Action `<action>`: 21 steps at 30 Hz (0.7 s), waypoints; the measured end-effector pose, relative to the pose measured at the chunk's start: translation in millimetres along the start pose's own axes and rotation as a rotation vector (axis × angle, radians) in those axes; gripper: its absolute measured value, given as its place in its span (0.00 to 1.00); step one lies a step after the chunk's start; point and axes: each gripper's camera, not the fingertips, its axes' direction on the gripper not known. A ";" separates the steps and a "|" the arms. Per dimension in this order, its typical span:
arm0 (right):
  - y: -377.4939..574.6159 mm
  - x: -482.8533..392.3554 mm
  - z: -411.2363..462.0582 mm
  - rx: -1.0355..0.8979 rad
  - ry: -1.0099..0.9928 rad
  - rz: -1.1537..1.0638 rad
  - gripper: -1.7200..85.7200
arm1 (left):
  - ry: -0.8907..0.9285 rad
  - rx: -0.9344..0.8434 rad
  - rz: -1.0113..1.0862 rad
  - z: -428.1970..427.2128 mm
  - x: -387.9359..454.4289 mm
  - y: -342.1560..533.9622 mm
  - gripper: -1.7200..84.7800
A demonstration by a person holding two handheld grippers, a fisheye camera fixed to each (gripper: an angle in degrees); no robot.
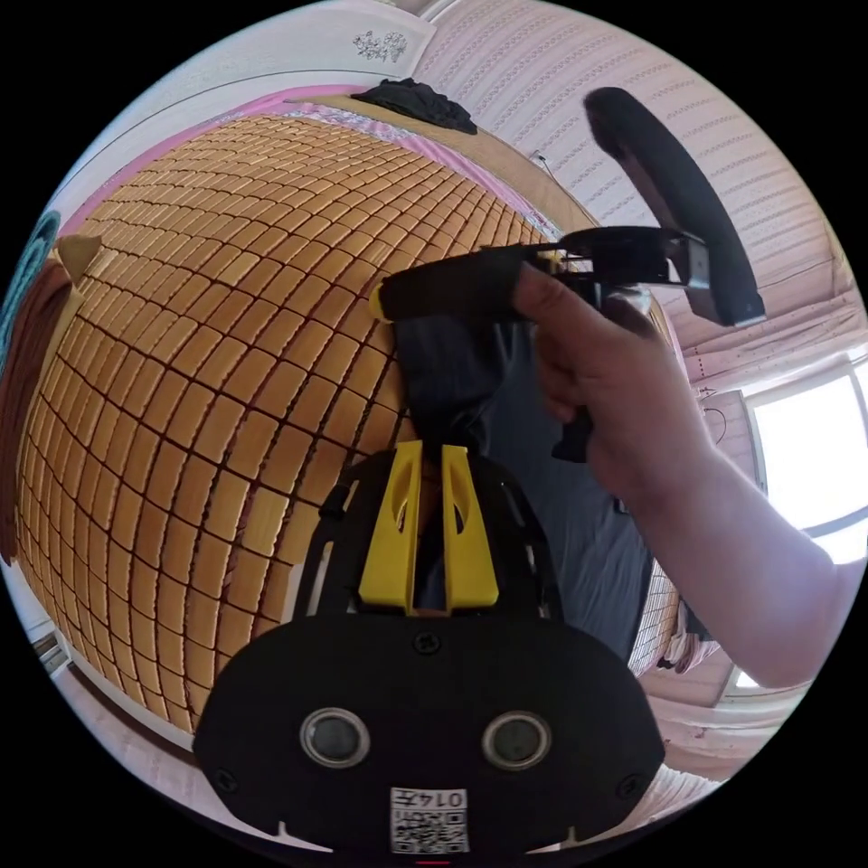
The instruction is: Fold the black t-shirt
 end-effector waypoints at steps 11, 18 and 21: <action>70.8 61.3 -88.6 0.384 -0.189 0.243 0.02 | 0.140 0.206 0.154 -49.4 15.9 17.4 0.03; 177.3 134.7 -95.3 0.237 -0.083 0.571 0.03 | 0.200 0.150 0.358 -56.7 48.4 40.5 0.08; 186.5 147.7 -87.6 0.189 -0.094 0.609 0.04 | 0.157 0.074 0.389 -42.6 59.9 45.4 0.08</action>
